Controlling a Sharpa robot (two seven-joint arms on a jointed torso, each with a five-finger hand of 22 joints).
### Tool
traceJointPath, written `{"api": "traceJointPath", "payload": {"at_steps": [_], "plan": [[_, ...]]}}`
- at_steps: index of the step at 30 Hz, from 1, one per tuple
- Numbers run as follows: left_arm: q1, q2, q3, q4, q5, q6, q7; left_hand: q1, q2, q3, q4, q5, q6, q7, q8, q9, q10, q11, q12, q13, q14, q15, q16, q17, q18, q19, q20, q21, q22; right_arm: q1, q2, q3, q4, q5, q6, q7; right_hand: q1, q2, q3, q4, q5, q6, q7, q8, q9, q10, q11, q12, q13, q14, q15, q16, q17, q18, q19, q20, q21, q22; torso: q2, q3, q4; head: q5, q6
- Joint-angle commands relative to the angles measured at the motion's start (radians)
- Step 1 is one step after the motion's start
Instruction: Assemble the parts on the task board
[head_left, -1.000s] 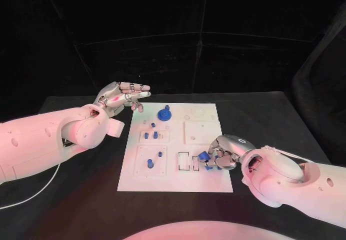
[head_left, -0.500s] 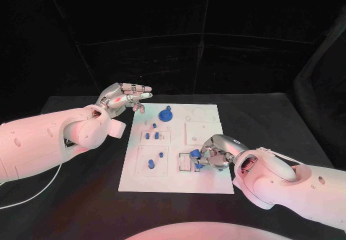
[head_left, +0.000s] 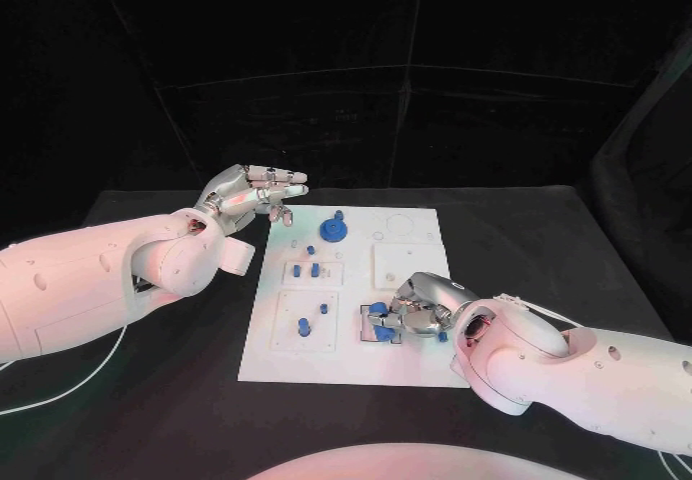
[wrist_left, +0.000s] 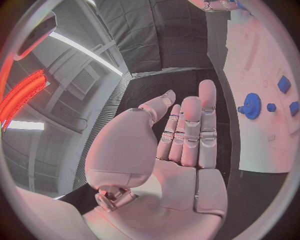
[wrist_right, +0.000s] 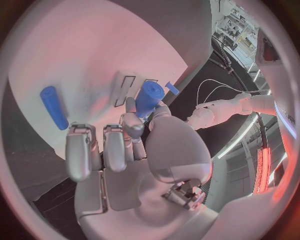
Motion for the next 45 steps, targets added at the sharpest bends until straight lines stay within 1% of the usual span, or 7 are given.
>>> {"api": "traceJointPath", "payload": {"at_steps": [1, 7, 10, 15, 23, 31, 45], "plan": [[0.002, 0.002, 0.001, 0.002, 0.003, 0.012, 0.004, 0.003, 0.003, -0.008, 0.0, 0.003, -0.002, -0.003, 0.0, 0.0, -0.004, -0.002, 0.004, 0.0, -0.008, -0.001, 0.007, -0.001, 0.013, -0.006, 0.003, -0.007, -0.001, 0.002, 0.005, 0.001, -0.008, 0.0, 0.008, -0.02, -0.024, -0.003, -0.02, 0.001, -0.042, -0.001, 0.004, -0.003, 0.004, -0.002, 0.002, -0.026, -0.017, 0.054, -0.006, -0.007, -0.016, -0.003, 0.012, -0.008, -0.008, 0.138, -0.001, 0.0007, -0.0001, 0.0, -0.002], [0.002, 0.002, 0.001, 0.002, 0.003, 0.012, 0.001, 0.002, 0.003, -0.009, 0.0, 0.003, -0.001, -0.003, 0.0, 0.0, -0.004, -0.002, 0.005, 0.0, -0.007, -0.001, 0.009, 0.002, 0.013, -0.006, 0.003, -0.007, -0.002, 0.002, 0.01, 0.001, -0.02, -0.031, -0.01, -0.025, -0.117, -0.058, -0.047, 0.002, -0.286, -0.027, 0.018, -0.024, 0.016, -0.06, 0.013, -0.184, -0.134, 0.042, 0.003, -0.046, -0.072, 0.008, -0.022, 0.0, -0.04, 0.094, -0.002, 0.0007, -0.0008, 0.001, 0.0], [0.002, 0.002, 0.001, 0.002, 0.003, 0.013, 0.0, 0.002, 0.003, -0.009, 0.0, 0.003, -0.001, -0.003, 0.0, 0.0, -0.004, -0.002, 0.005, 0.0, -0.007, -0.001, 0.009, 0.002, 0.013, -0.006, 0.003, -0.007, -0.002, 0.002, 0.013, 0.001, -0.02, -0.044, -0.016, -0.026, -0.188, -0.139, 0.001, 0.007, -0.314, -0.034, 0.02, -0.031, 0.023, -0.074, 0.017, -0.239, -0.174, 0.04, 0.005, -0.059, -0.087, 0.011, -0.03, 0.003, -0.05, 0.082, -0.002, 0.0011, -0.0015, 0.001, -0.001], [0.002, 0.002, 0.001, 0.002, 0.003, 0.013, 0.0, 0.002, 0.003, -0.009, 0.0, 0.003, -0.001, -0.003, 0.0, 0.0, -0.004, -0.002, 0.005, 0.0, -0.007, -0.001, 0.009, 0.002, 0.013, -0.006, 0.003, -0.007, -0.002, 0.002, 0.013, 0.001, -0.015, -0.05, -0.018, -0.025, -0.211, -0.167, 0.031, 0.007, -0.314, -0.034, 0.02, -0.034, 0.027, -0.072, 0.017, -0.251, -0.181, 0.04, 0.005, -0.062, -0.088, 0.012, -0.03, 0.003, -0.052, 0.081, -0.002, 0.001, -0.0014, 0.0, -0.003], [0.002, 0.001, 0.001, 0.003, 0.003, 0.015, 0.0, 0.002, 0.003, -0.009, 0.0, 0.003, -0.001, -0.003, 0.0, 0.0, -0.004, -0.002, 0.005, 0.0, -0.007, -0.001, 0.009, 0.002, 0.013, -0.006, 0.003, -0.007, -0.002, 0.002, 0.01, 0.001, 0.0, -0.051, -0.002, -0.014, -0.155, -0.125, 0.071, 0.001, -0.284, -0.023, 0.016, -0.032, 0.037, -0.05, 0.014, -0.226, -0.158, 0.046, 0.003, -0.054, -0.071, 0.008, -0.018, 0.002, -0.043, 0.095, -0.002, 0.001, -0.001, 0.0, -0.005], [0.002, 0.0, 0.001, 0.002, 0.003, 0.015, 0.0, 0.002, 0.003, -0.009, 0.0, 0.003, -0.001, -0.003, 0.0, 0.0, -0.004, -0.002, 0.005, 0.0, -0.007, -0.001, 0.009, 0.002, 0.013, -0.006, 0.003, -0.007, -0.002, 0.002, 0.004, 0.001, 0.012, -0.049, 0.009, 0.006, -0.026, -0.074, 0.084, -0.034, -0.14, 0.001, 0.005, -0.028, 0.051, -0.012, 0.003, -0.176, -0.11, 0.057, -0.006, -0.022, -0.014, 0.0, 0.006, -0.006, -0.021, 0.127, -0.002, 0.0011, -0.0006, 0.002, -0.003], [0.002, 0.0, 0.001, -0.002, 0.003, 0.014, -0.001, 0.002, 0.003, -0.009, 0.0, 0.003, -0.001, -0.003, 0.0, 0.0, -0.004, -0.002, 0.005, 0.0, -0.007, -0.001, 0.009, 0.002, 0.013, -0.006, 0.003, -0.007, -0.002, 0.002, -0.007, 0.001, 0.021, -0.057, 0.067, 0.006, 0.002, -0.061, 0.065, -0.034, -0.069, 0.006, 0.003, -0.035, 0.054, -0.003, 0.001, -0.173, -0.099, 0.058, -0.008, -0.014, 0.002, -0.003, 0.012, -0.009, -0.016, 0.136, -0.001, 0.0013, -0.0001, 0.001, -0.006]]}}
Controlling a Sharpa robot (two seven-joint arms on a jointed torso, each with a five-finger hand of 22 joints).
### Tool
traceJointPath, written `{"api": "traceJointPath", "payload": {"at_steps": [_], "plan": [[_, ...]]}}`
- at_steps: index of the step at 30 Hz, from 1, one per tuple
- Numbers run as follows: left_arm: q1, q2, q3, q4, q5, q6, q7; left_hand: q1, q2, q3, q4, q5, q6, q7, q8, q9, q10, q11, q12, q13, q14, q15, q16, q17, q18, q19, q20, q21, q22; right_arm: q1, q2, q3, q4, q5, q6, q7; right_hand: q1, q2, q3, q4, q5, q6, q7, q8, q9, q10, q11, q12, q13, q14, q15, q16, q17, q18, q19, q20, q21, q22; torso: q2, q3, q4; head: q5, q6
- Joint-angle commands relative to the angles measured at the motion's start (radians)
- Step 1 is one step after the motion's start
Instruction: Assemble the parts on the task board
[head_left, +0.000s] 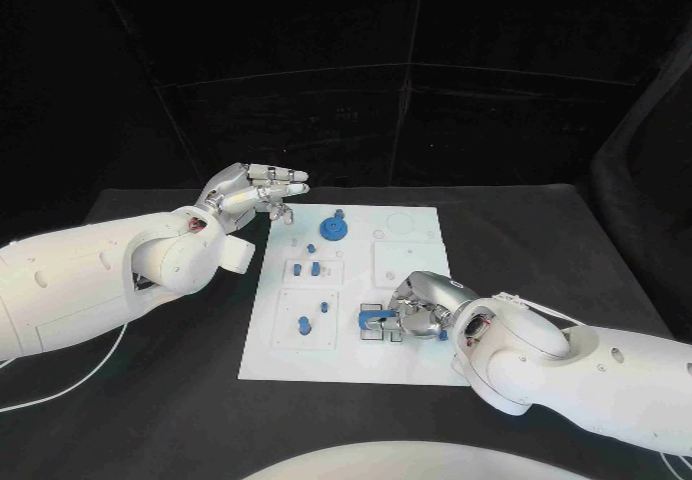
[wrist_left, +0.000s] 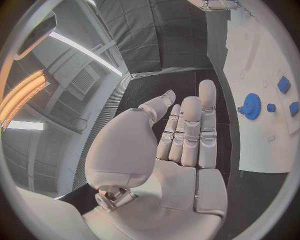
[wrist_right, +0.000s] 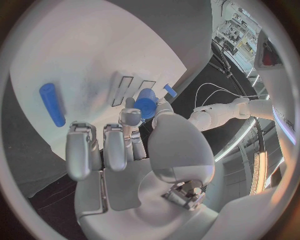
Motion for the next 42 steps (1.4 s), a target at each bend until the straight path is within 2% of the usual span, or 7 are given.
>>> {"api": "traceJointPath", "payload": {"at_steps": [1, 5, 10, 19, 28, 36, 42], "plan": [[0.001, 0.001, 0.001, 0.0, 0.003, 0.011, 0.003, 0.002, 0.003, -0.006, -0.002, 0.003, -0.001, -0.003, 0.0, 0.0, -0.004, -0.002, 0.005, 0.0, -0.007, -0.001, 0.002, 0.001, 0.013, -0.006, 0.003, -0.003, -0.001, 0.001, 0.0, -0.001, 0.004, -0.015, 0.05, 0.005, 0.008, -0.001, -0.01, 0.001, -0.001, 0.005, 0.002, 0.0, 0.001, 0.004, 0.001, -0.004, -0.001, 0.055, -0.005, 0.002, -0.002, -0.003, 0.014, -0.003, 0.0, 0.135, 0.0, 0.0, 0.0012, -0.001, -0.003], [0.001, 0.0, 0.001, 0.0, 0.003, 0.01, 0.003, 0.002, 0.003, -0.006, -0.002, 0.003, -0.001, -0.003, 0.0, 0.0, -0.004, -0.002, 0.005, 0.0, -0.007, -0.001, 0.002, 0.001, 0.013, -0.006, 0.003, -0.003, -0.001, 0.001, 0.001, -0.001, 0.002, -0.046, 0.058, -0.005, 0.007, 0.003, -0.014, 0.005, 0.005, 0.007, 0.001, -0.002, 0.001, 0.005, 0.001, -0.002, 0.002, 0.055, -0.004, 0.003, 0.001, -0.003, 0.014, -0.002, 0.001, 0.136, 0.0, -0.0007, 0.0005, -0.004, -0.003], [0.001, -0.001, 0.001, 0.001, 0.003, 0.01, 0.002, 0.001, 0.004, -0.007, -0.002, 0.003, -0.001, -0.003, 0.0, 0.0, -0.004, -0.002, 0.007, 0.0, -0.007, -0.001, 0.004, 0.0, 0.013, -0.005, 0.003, -0.003, -0.001, 0.001, -0.002, -0.001, -0.001, -0.098, 0.061, -0.013, 0.042, 0.041, 0.001, 0.0, 0.048, 0.016, -0.003, -0.005, 0.001, 0.016, -0.003, 0.014, 0.019, 0.059, -0.007, 0.015, 0.022, -0.006, 0.022, -0.004, 0.008, 0.147, 0.0, -0.0009, 0.0002, -0.004, -0.005], [0.002, -0.003, 0.001, 0.002, 0.003, 0.008, 0.002, 0.001, 0.004, -0.007, -0.002, 0.003, -0.001, -0.003, 0.0, 0.0, -0.004, -0.002, 0.007, 0.0, -0.007, -0.001, 0.004, 0.0, 0.013, -0.005, 0.003, -0.003, -0.001, 0.001, 0.006, -0.001, -0.003, -0.12, 0.105, -0.009, 0.009, 0.013, -0.045, 0.026, 0.046, 0.033, -0.004, -0.014, -0.009, 0.029, -0.004, 0.019, 0.031, 0.063, -0.008, 0.03, 0.049, -0.009, 0.03, -0.005, 0.016, 0.159, -0.001, -0.001, 0.0012, -0.003, -0.006], [0.002, -0.004, 0.001, 0.003, 0.003, 0.007, 0.002, 0.001, 0.004, -0.007, -0.002, 0.003, -0.001, -0.003, 0.0, 0.0, -0.004, -0.002, 0.007, 0.0, -0.007, -0.001, 0.004, 0.0, 0.013, -0.005, 0.003, -0.003, -0.001, 0.001, 0.012, -0.001, -0.006, -0.135, 0.13, -0.009, -0.033, 0.03, -0.074, 0.035, 0.032, 0.052, -0.009, -0.017, -0.022, 0.045, -0.008, 0.029, 0.045, 0.07, -0.011, 0.055, 0.093, -0.012, 0.038, -0.008, 0.024, 0.17, -0.001, -0.0011, 0.0005, -0.001, -0.006], [0.002, -0.005, 0.001, 0.003, 0.003, 0.007, 0.002, 0.001, 0.004, -0.007, -0.002, 0.003, -0.002, -0.002, 0.0, 0.0, -0.005, -0.002, 0.008, 0.0, -0.008, -0.001, 0.003, -0.002, 0.013, -0.005, 0.003, -0.003, -0.001, 0.001, 0.016, -0.001, -0.009, -0.16, 0.142, -0.014, -0.08, 0.037, -0.111, 0.034, -0.036, 0.064, -0.011, -0.019, -0.045, 0.055, -0.01, 0.025, 0.052, 0.071, -0.013, 0.061, 0.105, -0.013, 0.041, -0.01, 0.027, 0.175, -0.001, -0.0003, 0.0005, 0.001, -0.008], [0.002, -0.005, 0.001, 0.001, 0.003, 0.006, 0.001, 0.001, 0.004, -0.007, -0.002, 0.003, -0.002, -0.002, 0.0, 0.0, -0.005, -0.002, 0.008, 0.0, -0.008, -0.001, 0.003, -0.002, 0.013, -0.005, 0.003, -0.003, -0.001, 0.001, 0.018, -0.001, -0.004, -0.164, 0.139, -0.008, -0.165, -0.009, -0.115, 0.039, -0.16, 0.07, -0.01, -0.019, -0.066, 0.059, -0.009, 0.019, 0.059, 0.071, -0.012, 0.062, 0.11, -0.013, 0.041, -0.01, 0.028, 0.177, -0.001, 0.0002, -0.0001, 0.002, -0.007]]}}
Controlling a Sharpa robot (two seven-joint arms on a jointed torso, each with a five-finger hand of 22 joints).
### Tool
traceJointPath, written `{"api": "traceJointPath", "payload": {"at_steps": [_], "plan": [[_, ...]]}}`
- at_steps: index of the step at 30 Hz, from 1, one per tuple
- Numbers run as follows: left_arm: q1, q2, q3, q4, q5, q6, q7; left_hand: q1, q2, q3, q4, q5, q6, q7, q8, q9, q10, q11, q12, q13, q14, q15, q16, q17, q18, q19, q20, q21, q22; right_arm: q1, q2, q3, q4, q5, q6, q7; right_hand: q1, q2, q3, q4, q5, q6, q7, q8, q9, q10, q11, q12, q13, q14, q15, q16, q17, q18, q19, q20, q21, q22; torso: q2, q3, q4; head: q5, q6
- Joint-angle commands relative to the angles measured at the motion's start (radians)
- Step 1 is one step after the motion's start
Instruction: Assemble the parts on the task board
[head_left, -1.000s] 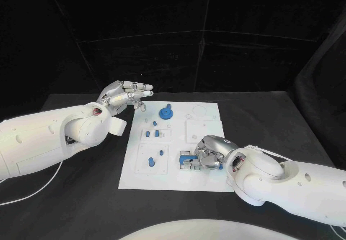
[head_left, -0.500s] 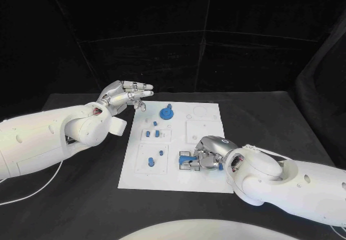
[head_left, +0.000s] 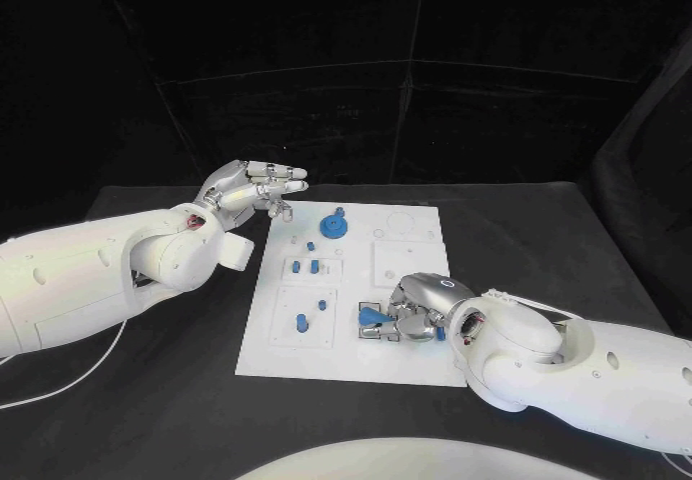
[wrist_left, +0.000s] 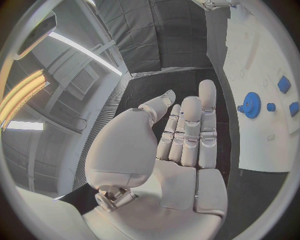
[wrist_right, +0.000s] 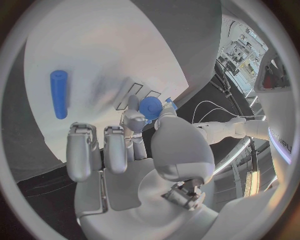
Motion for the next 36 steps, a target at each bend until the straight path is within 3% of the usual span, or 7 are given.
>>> {"api": "traceJointPath", "payload": {"at_steps": [1, 8, 13, 18, 25, 30, 36], "plan": [[0.002, 0.0, 0.001, 0.0, 0.003, 0.006, 0.004, 0.001, 0.004, -0.005, 0.001, 0.003, -0.002, -0.002, 0.0, 0.0, -0.005, -0.002, 0.004, 0.0, -0.008, -0.001, 0.003, -0.001, 0.013, -0.005, 0.003, -0.003, -0.001, 0.001, 0.001, 0.0, 0.006, -0.019, 0.013, 0.004, -0.034, -0.022, 0.024, 0.002, -0.031, 0.003, 0.008, -0.002, -0.008, 0.01, -0.001, -0.008, 0.003, 0.071, -0.005, 0.004, 0.092, -0.013, 0.038, -0.006, 0.005, 0.177, 0.0, 0.0009, -0.0012, 0.0, 0.0], [0.002, 0.001, 0.001, -0.002, 0.003, 0.006, 0.003, 0.002, 0.004, -0.005, 0.0, 0.003, -0.002, -0.002, 0.0, 0.0, -0.006, -0.002, 0.005, 0.0, -0.008, -0.002, 0.003, -0.002, 0.013, -0.005, 0.003, -0.003, -0.001, 0.0, -0.001, 0.0, 0.016, -0.019, 0.004, 0.013, -0.09, -0.087, 0.085, 0.005, -0.055, 0.004, 0.009, -0.001, -0.025, 0.01, 0.0, -0.018, 0.006, 0.07, -0.005, 0.002, 0.092, -0.013, 0.038, -0.005, 0.004, 0.177, 0.0, 0.0007, -0.0014, 0.0, 0.0], [0.002, 0.002, 0.001, -0.004, 0.003, 0.006, 0.002, 0.001, 0.004, -0.005, 0.0, 0.003, -0.003, -0.002, -0.001, 0.0, -0.006, -0.002, 0.005, 0.0, -0.008, -0.001, 0.004, -0.001, 0.013, -0.005, 0.003, -0.003, -0.001, 0.0, -0.001, 0.0, 0.022, -0.019, 0.004, 0.018, -0.103, -0.108, 0.095, 0.005, -0.064, 0.004, 0.009, 0.0, -0.03, 0.011, -0.001, -0.019, 0.007, 0.07, -0.004, 0.001, 0.092, -0.013, 0.037, -0.005, 0.004, 0.176, 0.0, 0.0006, -0.0005, 0.0, -0.001], [0.001, 0.002, 0.001, -0.006, 0.003, 0.006, 0.002, 0.001, 0.004, -0.005, 0.0, 0.003, -0.003, -0.002, -0.001, 0.0, -0.006, -0.002, 0.005, 0.0, -0.008, -0.001, 0.004, -0.001, 0.013, -0.005, 0.003, -0.003, -0.001, 0.0, 0.0, 0.0, 0.026, -0.017, 0.002, 0.025, -0.103, -0.108, 0.096, 0.005, -0.064, 0.004, 0.009, 0.0, -0.03, 0.011, -0.001, -0.019, 0.007, 0.07, -0.004, 0.001, 0.092, -0.013, 0.037, -0.005, 0.004, 0.177, 0.0, -0.0001, -0.0005, -0.001, -0.003], [0.001, 0.002, 0.001, -0.007, 0.003, 0.006, 0.001, 0.001, 0.004, -0.005, 0.0, 0.003, -0.003, -0.002, -0.001, 0.0, -0.006, -0.002, 0.005, 0.0, -0.008, -0.001, 0.004, -0.001, 0.013, -0.005, 0.003, -0.003, -0.001, 0.0, 0.0, 0.0, 0.028, -0.015, 0.002, 0.03, -0.096, -0.098, 0.11, 0.003, -0.063, 0.005, 0.009, 0.001, -0.034, 0.011, -0.001, -0.019, 0.009, 0.07, -0.004, 0.001, 0.092, -0.013, 0.037, -0.005, 0.004, 0.177, 0.0, -0.0003, -0.0005, -0.002, -0.004], [0.001, 0.001, 0.001, -0.007, 0.003, 0.006, 0.001, 0.001, 0.004, -0.005, 0.0, 0.003, -0.003, -0.002, -0.001, 0.0, -0.006, -0.002, 0.005, 0.0, -0.008, -0.001, 0.004, -0.001, 0.013, -0.005, 0.003, -0.003, -0.001, 0.0, -0.001, 0.0, 0.026, -0.015, 0.008, 0.028, 0.016, -0.056, 0.135, -0.014, 0.014, 0.004, 0.009, 0.005, -0.047, 0.012, -0.001, -0.025, 0.014, 0.07, -0.005, -0.001, 0.091, -0.013, 0.037, -0.005, 0.003, 0.177, 0.0, -0.0005, -0.0003, -0.002, -0.003], [0.001, 0.001, 0.001, -0.006, 0.003, 0.006, 0.0, 0.001, 0.005, -0.005, 0.001, 0.003, -0.004, 0.0, -0.001, 0.0, -0.008, -0.001, 0.006, -0.001, -0.008, -0.001, 0.004, -0.003, 0.013, -0.005, 0.003, -0.004, -0.001, 0.0, -0.002, 0.0, 0.016, -0.019, -0.002, 0.016, 0.088, -0.004, 0.149, -0.03, 0.031, 0.005, 0.008, 0.009, -0.054, 0.014, -0.002, -0.025, 0.019, 0.071, -0.006, -0.002, 0.092, -0.013, 0.037, -0.006, 0.003, 0.177, -0.001, -0.0004, -0.0003, -0.001, -0.003]]}}
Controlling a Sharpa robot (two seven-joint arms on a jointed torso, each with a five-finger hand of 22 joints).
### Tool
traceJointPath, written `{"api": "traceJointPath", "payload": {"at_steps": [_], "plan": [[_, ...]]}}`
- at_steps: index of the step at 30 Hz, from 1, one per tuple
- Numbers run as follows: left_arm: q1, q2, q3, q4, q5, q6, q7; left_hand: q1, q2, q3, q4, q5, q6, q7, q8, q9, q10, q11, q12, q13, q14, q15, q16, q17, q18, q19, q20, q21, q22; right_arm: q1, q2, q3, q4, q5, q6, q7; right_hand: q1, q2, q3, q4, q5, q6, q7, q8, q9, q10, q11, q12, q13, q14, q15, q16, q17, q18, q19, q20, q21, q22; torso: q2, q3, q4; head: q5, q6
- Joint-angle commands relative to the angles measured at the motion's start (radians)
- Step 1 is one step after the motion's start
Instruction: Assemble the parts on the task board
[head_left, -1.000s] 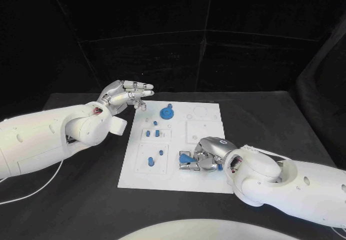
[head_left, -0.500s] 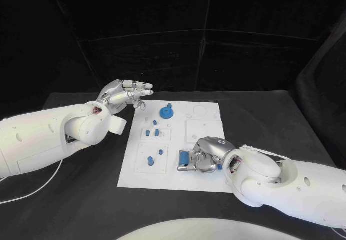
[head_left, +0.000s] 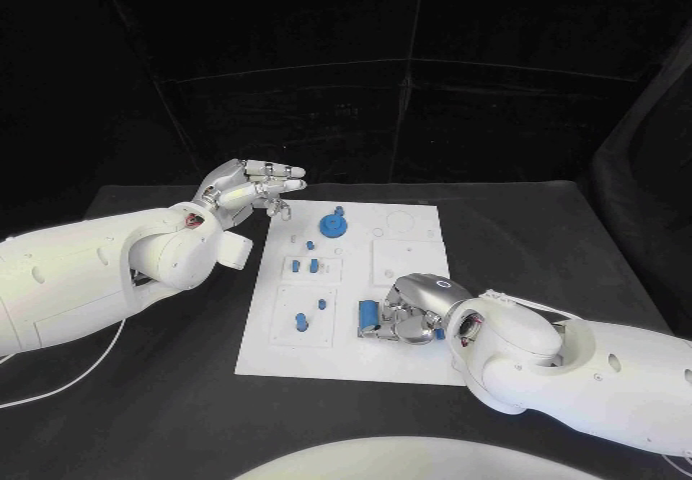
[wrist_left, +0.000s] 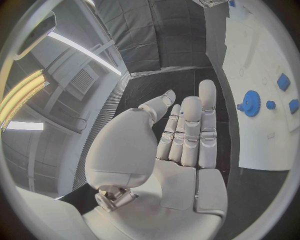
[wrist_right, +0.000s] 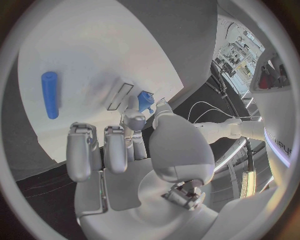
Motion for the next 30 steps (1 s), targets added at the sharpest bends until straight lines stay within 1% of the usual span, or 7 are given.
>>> {"api": "traceJointPath", "payload": {"at_steps": [1, 7, 10, 18, 22, 27, 30], "plan": [[0.001, 0.0, 0.001, 0.001, 0.003, 0.006, 0.003, 0.001, 0.005, -0.005, 0.001, 0.003, -0.004, 0.0, -0.001, 0.0, -0.008, -0.001, 0.006, -0.001, -0.008, -0.001, 0.004, -0.002, 0.013, -0.005, 0.003, -0.004, -0.002, 0.001, -0.001, 0.0, -0.005, -0.009, -0.007, -0.004, 0.02, 0.024, 0.005, -0.003, 0.017, 0.002, 0.005, 0.004, -0.003, 0.007, -0.003, -0.003, 0.003, 0.071, -0.006, -0.001, 0.093, -0.013, 0.037, -0.006, 0.003, 0.178, 0.0, -0.0001, 0.0007, 0.001, 0.0], [0.001, 0.0, 0.001, 0.001, 0.003, 0.006, 0.001, 0.0, 0.007, -0.005, 0.002, 0.003, -0.004, 0.0, -0.001, 0.0, -0.008, -0.001, 0.007, -0.001, -0.008, -0.001, 0.004, -0.002, 0.013, -0.004, 0.004, -0.004, -0.002, 0.001, 0.0, 0.0, -0.016, -0.007, -0.009, -0.007, 0.075, 0.063, 0.019, -0.022, 0.033, 0.001, 0.003, 0.006, -0.01, 0.009, -0.004, -0.001, 0.008, 0.071, -0.007, -0.001, 0.095, -0.013, 0.038, -0.007, 0.004, 0.179, 0.0, -0.0001, 0.0002, 0.002, -0.001], [0.001, 0.0, 0.001, 0.001, 0.003, 0.006, 0.001, 0.0, 0.007, -0.005, 0.002, 0.003, -0.004, 0.0, -0.001, 0.0, -0.008, -0.001, 0.007, -0.001, -0.008, -0.001, 0.004, -0.002, 0.013, -0.004, 0.004, -0.004, -0.002, 0.001, 0.0, 0.0, -0.019, 0.002, -0.004, -0.007, 0.113, 0.074, 0.03, -0.044, -0.015, 0.0, 0.004, 0.007, -0.014, 0.009, -0.004, -0.002, 0.01, 0.071, -0.007, -0.001, 0.096, -0.013, 0.038, -0.008, 0.003, 0.179, 0.0, -0.0002, 0.0, 0.001, -0.001], [0.001, -0.001, 0.001, 0.001, 0.003, 0.007, -0.002, 0.001, 0.008, -0.005, 0.002, 0.003, -0.005, 0.0, -0.001, 0.0, -0.008, -0.001, 0.007, -0.001, -0.008, -0.001, 0.005, -0.002, 0.013, -0.004, 0.004, -0.004, -0.002, 0.001, -0.007, 0.0, -0.019, 0.035, -0.008, 0.01, 0.096, 0.014, -0.017, -0.051, -0.036, -0.003, 0.009, 0.008, -0.022, 0.004, 0.001, -0.019, 0.004, 0.069, -0.003, -0.009, 0.085, -0.011, 0.033, -0.005, -0.002, 0.173, 0.0, -0.0001, -0.0002, 0.0, -0.001], [0.002, -0.002, 0.001, 0.002, 0.003, 0.008, -0.001, 0.001, 0.008, -0.005, 0.002, 0.003, -0.005, 0.0, -0.001, 0.0, -0.008, -0.001, 0.007, -0.001, -0.008, -0.001, 0.005, -0.002, 0.013, -0.004, 0.004, -0.004, -0.002, 0.001, -0.04, 0.0, -0.009, 0.085, -0.096, 0.069, 0.076, 0.001, -0.05, -0.034, -0.013, -0.024, 0.016, -0.001, -0.03, -0.025, 0.007, -0.095, -0.042, 0.056, 0.002, -0.05, 0.025, -0.001, 0.002, -0.001, -0.031, 0.137, -0.001, -0.0002, 0.0006, -0.004, -0.001], [0.002, -0.003, 0.001, 0.003, 0.003, 0.008, 0.0, 0.002, 0.008, -0.004, 0.001, 0.003, -0.005, 0.0, -0.001, 0.0, -0.009, -0.001, 0.008, -0.001, -0.009, -0.001, 0.004, -0.005, 0.013, -0.004, 0.004, -0.004, -0.002, 0.001, -0.117, 0.0, 0.011, 0.196, -0.2, 0.195, 0.122, 0.004, -0.059, -0.042, 0.035, -0.11, 0.047, -0.047, -0.055, -0.09, 0.032, -0.249, -0.141, 0.043, 0.02, -0.099, -0.041, 0.012, -0.034, 0.013, -0.068, 0.092, -0.002, -0.0001, -0.0016, -0.011, 0.004], [0.002, -0.004, 0.001, 0.003, 0.003, 0.008, 0.001, 0.002, 0.008, -0.004, 0.001, 0.003, -0.005, 0.0, -0.001, 0.0, -0.009, -0.001, 0.008, -0.001, -0.009, -0.001, 0.004, -0.005, 0.013, -0.004, 0.004, -0.004, -0.002, 0.002, -0.177, 0.0, 0.023, 0.237, -0.202, 0.225, 0.161, 0.014, -0.058, -0.056, 0.06, -0.124, 0.056, -0.062, -0.063, -0.097, 0.039, -0.263, -0.153, 0.044, 0.028, -0.105, -0.048, 0.013, -0.035, 0.022, -0.072, 0.09, -0.002, 0.0, -0.0031, -0.016, 0.007]]}}
